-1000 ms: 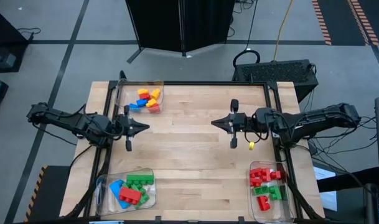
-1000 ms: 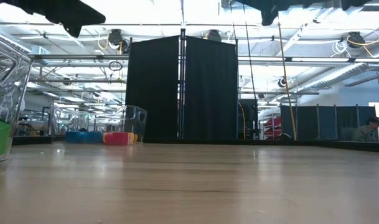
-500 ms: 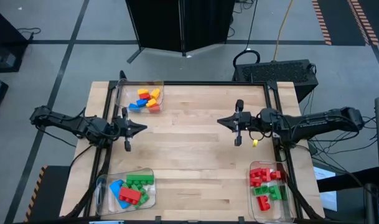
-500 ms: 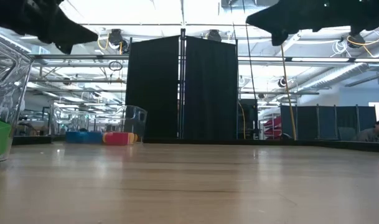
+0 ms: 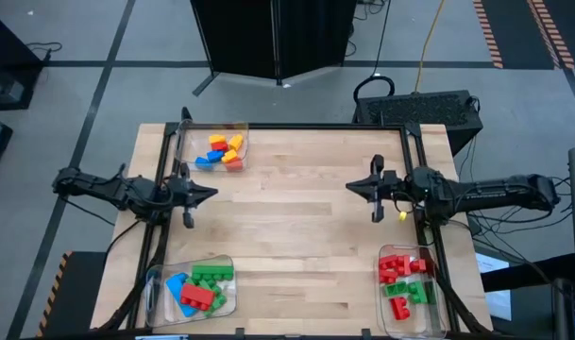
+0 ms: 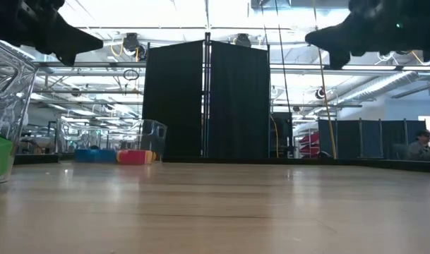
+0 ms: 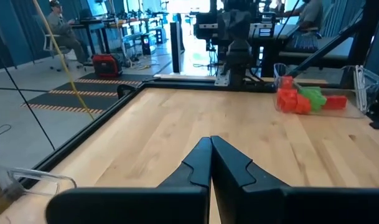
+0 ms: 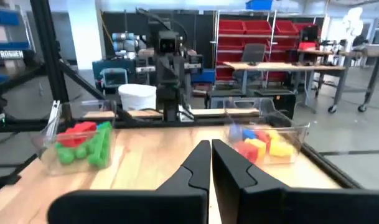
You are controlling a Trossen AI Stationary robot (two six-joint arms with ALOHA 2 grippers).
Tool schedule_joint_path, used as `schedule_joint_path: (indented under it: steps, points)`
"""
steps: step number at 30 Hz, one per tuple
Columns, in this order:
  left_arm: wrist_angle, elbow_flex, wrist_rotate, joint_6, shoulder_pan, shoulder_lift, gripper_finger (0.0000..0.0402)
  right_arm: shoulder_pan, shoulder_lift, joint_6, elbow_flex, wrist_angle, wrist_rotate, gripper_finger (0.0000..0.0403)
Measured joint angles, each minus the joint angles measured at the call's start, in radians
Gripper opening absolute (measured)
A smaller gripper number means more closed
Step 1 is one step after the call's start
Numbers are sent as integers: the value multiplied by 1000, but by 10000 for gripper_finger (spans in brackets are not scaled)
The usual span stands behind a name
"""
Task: Sort blocks by size
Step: Return to Home Position
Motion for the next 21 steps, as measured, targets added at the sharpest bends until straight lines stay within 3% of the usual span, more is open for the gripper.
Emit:
schedule_joint_path:
  steps: [5, 10, 21]
  points:
    - [-35, 0, 1, -7, 0, -47, 8, -12, -73, 85, -76, 134, 1, 0]
    - [-32, 0, 7, -6, 0, -56, 8, 5, -105, 122, -96, 151, -26, 0]
    - [-95, 0, 9, -45, -9, -83, 8, 9, -272, 122, -100, -50, -28, 0]
